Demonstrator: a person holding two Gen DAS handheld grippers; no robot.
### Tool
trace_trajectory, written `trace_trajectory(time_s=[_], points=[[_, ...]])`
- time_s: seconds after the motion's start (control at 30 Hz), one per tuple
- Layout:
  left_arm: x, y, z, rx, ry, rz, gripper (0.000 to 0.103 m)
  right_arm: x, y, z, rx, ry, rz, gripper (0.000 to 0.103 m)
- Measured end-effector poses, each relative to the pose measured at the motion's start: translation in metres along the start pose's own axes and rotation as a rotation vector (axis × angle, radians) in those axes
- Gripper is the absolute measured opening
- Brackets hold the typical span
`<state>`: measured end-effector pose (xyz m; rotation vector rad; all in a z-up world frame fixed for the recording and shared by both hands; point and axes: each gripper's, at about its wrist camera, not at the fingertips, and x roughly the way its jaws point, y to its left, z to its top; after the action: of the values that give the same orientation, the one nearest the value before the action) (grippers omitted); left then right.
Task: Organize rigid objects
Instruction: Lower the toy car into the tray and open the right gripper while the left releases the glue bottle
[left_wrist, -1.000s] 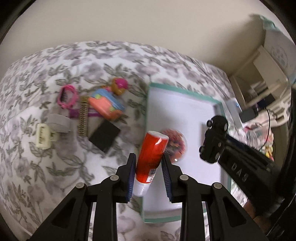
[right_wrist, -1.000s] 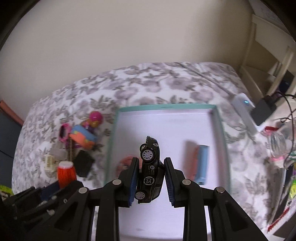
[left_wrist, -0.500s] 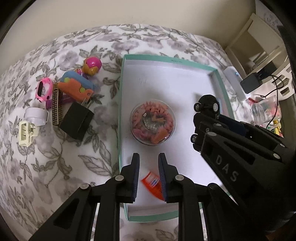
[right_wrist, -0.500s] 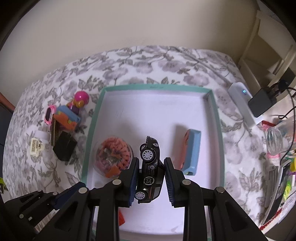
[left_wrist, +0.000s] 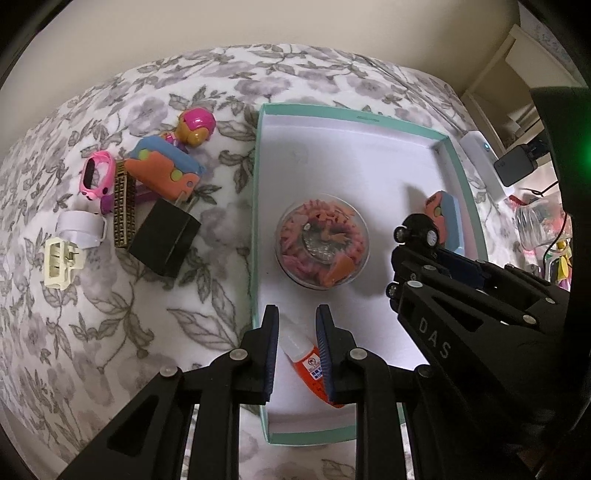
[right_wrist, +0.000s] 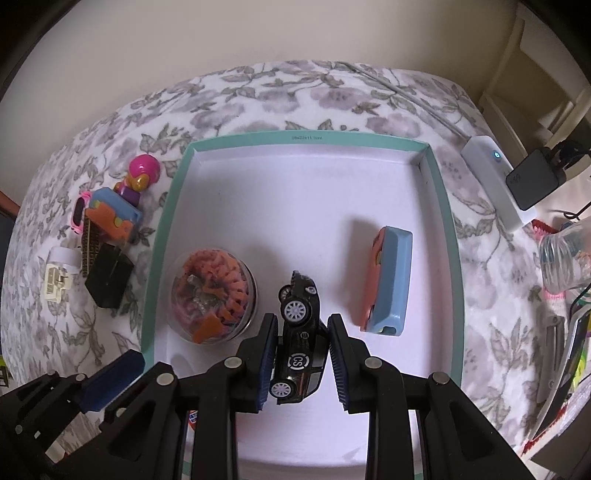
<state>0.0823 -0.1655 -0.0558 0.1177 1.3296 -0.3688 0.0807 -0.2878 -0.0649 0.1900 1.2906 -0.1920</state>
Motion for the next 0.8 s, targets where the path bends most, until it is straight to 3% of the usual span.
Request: trace_trajectory(time_s=[0.57, 0.63, 0.7, 0.8], points=[[-0.016, 0.033, 0.011, -0.096, -0.051, 0.034, 0.021, -0.021, 0.006, 0.007, -0.007, -0.057, -0.022, 0.031], [-0.017, 0.04, 0.012, -0.118, -0.055, 0.038, 0.021, -0.022, 0.007, 0.007, -0.003, -0.061, -0.023, 0.034], [-0.017, 0.046, 0.013, -0.139, -0.057, 0.041, 0.022, -0.021, 0.008, 0.007, -0.003, -0.065, -0.021, 0.047], [-0.016, 0.056, 0.014, -0.167, -0.057, 0.048, 0.03, -0.02, 0.008, 0.008, -0.003, -0.068, -0.019, 0.052]])
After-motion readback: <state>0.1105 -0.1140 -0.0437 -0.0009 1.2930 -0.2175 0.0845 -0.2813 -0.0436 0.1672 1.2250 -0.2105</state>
